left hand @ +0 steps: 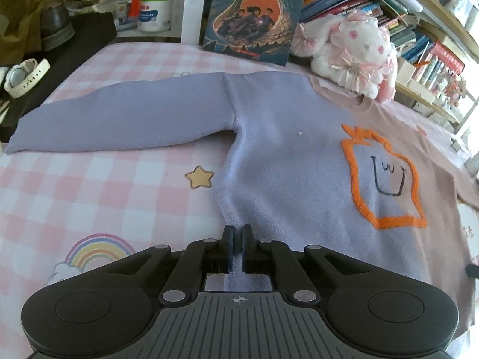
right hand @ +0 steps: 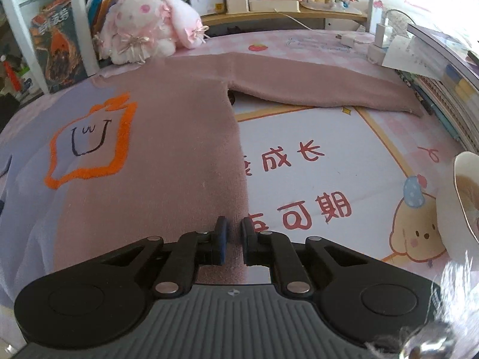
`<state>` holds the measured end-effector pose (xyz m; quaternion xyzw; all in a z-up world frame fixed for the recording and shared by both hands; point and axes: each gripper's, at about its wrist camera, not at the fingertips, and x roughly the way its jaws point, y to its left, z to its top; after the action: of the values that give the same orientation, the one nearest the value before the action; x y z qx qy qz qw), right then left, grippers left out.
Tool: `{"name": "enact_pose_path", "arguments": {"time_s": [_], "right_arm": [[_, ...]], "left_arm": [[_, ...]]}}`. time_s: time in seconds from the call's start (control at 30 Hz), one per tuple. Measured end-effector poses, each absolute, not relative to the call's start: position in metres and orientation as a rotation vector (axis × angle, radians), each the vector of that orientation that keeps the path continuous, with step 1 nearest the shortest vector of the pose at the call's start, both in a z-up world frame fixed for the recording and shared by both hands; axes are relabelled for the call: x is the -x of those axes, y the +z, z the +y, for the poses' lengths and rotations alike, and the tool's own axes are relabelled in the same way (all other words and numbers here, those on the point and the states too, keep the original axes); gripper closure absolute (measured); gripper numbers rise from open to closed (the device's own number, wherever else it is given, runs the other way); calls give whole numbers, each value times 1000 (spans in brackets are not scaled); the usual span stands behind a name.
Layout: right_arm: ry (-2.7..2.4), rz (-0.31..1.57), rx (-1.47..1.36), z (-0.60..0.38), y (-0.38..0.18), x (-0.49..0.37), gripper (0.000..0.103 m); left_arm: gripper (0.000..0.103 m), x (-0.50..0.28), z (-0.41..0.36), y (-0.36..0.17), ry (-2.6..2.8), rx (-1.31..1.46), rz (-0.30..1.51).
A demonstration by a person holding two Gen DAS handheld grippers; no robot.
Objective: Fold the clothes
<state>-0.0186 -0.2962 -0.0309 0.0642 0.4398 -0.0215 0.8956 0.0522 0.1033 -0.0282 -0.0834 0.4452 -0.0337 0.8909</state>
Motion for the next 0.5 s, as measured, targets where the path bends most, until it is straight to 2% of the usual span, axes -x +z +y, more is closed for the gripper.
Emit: {"name": "enact_pose_path", "arguments": {"time_s": [0.43, 0.5], "right_arm": [[-10, 906, -102, -296, -30, 15, 93], [-14, 889, -109, -295, -27, 18, 91]], "left_arm": [[98, -33, 96, -22, -26, 164, 861], [94, -26, 91, -17, -23, 143, 848]]}}
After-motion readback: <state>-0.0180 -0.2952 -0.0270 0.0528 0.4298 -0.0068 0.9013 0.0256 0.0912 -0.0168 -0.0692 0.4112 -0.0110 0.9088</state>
